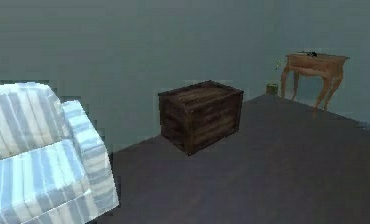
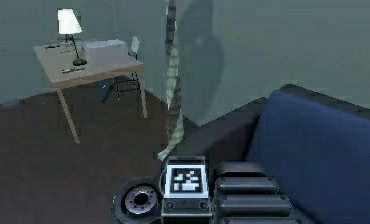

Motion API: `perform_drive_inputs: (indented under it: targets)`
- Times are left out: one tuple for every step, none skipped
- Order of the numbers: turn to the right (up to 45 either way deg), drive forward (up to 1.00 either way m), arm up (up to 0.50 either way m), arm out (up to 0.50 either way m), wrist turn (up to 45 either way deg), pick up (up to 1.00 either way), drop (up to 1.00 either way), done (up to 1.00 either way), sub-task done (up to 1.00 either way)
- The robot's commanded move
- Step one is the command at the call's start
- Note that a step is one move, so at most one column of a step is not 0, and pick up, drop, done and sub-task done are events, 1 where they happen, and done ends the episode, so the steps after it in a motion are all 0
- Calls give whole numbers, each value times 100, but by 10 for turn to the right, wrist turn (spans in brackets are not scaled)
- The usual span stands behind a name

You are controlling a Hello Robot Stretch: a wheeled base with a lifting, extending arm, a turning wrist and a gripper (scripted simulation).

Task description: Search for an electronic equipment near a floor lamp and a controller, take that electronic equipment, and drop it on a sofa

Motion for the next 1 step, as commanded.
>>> perform_drive_inputs:
  targets:
    - [-360, 0, 0, 0, 0, 0, 0, 0, 0]
